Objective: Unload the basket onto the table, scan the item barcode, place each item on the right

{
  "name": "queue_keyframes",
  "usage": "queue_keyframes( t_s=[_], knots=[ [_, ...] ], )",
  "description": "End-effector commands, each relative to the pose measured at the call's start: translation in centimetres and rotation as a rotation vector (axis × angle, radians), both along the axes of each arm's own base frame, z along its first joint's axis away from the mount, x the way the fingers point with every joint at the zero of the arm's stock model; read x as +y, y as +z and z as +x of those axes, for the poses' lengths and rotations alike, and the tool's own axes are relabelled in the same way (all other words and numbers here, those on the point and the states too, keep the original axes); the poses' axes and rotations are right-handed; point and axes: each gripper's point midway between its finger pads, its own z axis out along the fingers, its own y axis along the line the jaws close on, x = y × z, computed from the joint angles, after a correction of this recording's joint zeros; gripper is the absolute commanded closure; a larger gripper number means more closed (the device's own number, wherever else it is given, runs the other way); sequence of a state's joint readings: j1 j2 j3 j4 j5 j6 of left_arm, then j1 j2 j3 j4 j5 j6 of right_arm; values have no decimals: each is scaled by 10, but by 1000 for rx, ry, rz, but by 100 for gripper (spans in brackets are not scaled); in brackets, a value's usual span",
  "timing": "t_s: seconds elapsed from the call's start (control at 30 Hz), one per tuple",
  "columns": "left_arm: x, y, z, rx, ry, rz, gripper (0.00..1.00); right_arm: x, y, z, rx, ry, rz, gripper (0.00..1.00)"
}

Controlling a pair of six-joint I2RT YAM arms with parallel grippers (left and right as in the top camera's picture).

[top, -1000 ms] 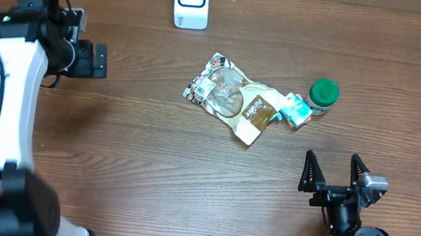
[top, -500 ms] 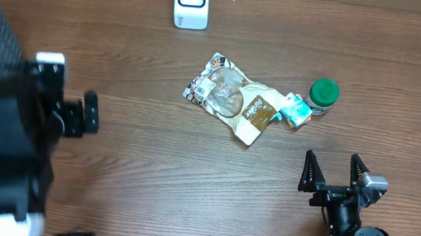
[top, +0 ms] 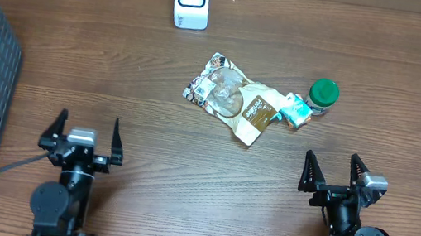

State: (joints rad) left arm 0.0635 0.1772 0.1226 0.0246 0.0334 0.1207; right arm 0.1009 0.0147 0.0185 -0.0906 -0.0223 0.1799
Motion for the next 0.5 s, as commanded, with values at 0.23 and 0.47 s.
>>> queue_keyframes(
  t_s=[0.23, 0.47],
  knots=[
    [-7, -42, -8, 43, -31, 26, 0, 2, -1, 0, -8, 8, 3, 0],
    [-8, -43, -7, 45, -34, 27, 1, 2, -1, 0, -8, 8, 3, 0]
  ],
)
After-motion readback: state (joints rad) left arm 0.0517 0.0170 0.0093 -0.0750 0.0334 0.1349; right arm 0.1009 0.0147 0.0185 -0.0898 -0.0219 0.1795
